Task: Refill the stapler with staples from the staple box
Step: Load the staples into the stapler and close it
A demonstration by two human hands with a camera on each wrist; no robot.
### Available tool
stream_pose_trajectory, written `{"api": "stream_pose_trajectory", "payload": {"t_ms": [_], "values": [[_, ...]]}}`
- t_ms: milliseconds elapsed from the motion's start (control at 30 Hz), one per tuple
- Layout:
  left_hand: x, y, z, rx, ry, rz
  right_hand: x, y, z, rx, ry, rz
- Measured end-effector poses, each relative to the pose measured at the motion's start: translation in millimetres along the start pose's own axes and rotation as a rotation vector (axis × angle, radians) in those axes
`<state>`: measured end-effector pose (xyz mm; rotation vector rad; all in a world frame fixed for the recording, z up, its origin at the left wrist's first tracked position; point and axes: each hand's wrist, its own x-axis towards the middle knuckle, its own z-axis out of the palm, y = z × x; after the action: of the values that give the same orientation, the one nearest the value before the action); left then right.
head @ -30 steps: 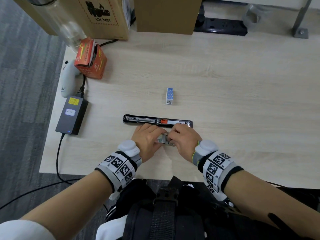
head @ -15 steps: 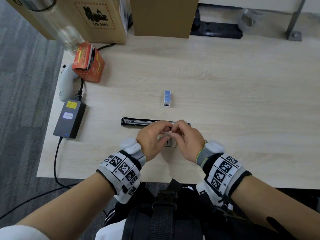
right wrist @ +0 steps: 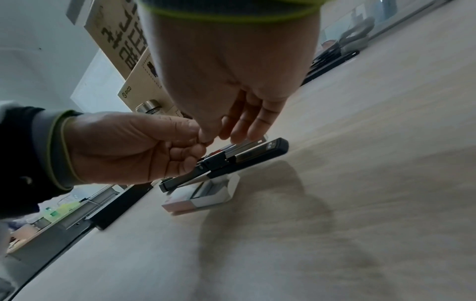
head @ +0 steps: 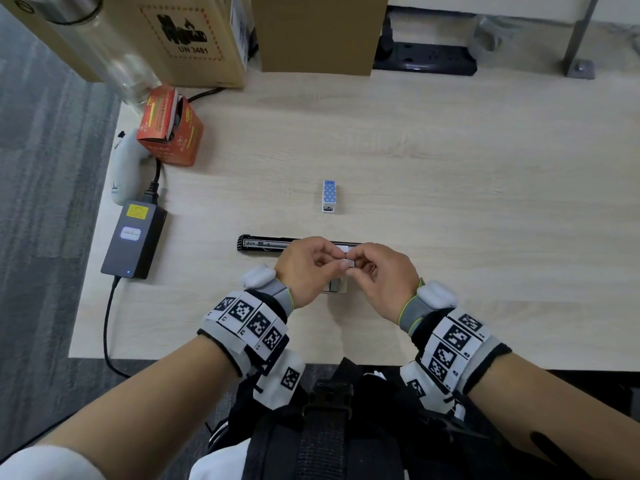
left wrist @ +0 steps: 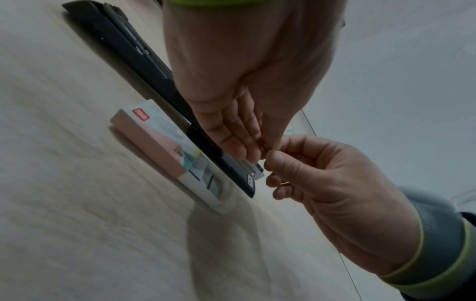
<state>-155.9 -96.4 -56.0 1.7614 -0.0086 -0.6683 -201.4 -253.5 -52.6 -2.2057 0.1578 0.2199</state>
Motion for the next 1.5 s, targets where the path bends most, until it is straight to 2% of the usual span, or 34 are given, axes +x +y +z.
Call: {"api": "stream_pose_trajectory", "payload": {"t_ms": [100,200,333,400,567,1067,1266,1500], "values": [[0.1,1.6,1.5,0.028,-0.008,0.01,2.0,1.5,-1.6,-0.003,-0.001,0.017],[0.5,4.1,2.2,0.13,0.024,0.095,7.8,6.3,-6.4,-0.044,0.065,0.001],[4.4,1.4,-8.2,0.59,0.132,0.399,17.8,16.5,-15.2,-0.207,0.144,-0.001],[9.5,-4.1,-14.8,0.745,0.13,0.442,19.9,20.1,-15.1,-0.267,0.108,0.015],[18.9,-14.3,-25.1,0.855,0.096,0.393,21.5,20.9,-10.2,-0.317,0.062,-0.002],[23.7,-20.0,-29.0,0.862,0.084,0.331,26.8,16.8,-3.1,-0.351,0.007,0.048],[23.0,-18.2,-30.3,0.862,0.066,0.324,14.4,25.4,-4.9,-0.344,0.119,-0.078],[23.5,-18.2,-30.2,0.868,0.062,0.329,13.2,25.7,-0.1,-0.394,0.083,-0.107]]}}
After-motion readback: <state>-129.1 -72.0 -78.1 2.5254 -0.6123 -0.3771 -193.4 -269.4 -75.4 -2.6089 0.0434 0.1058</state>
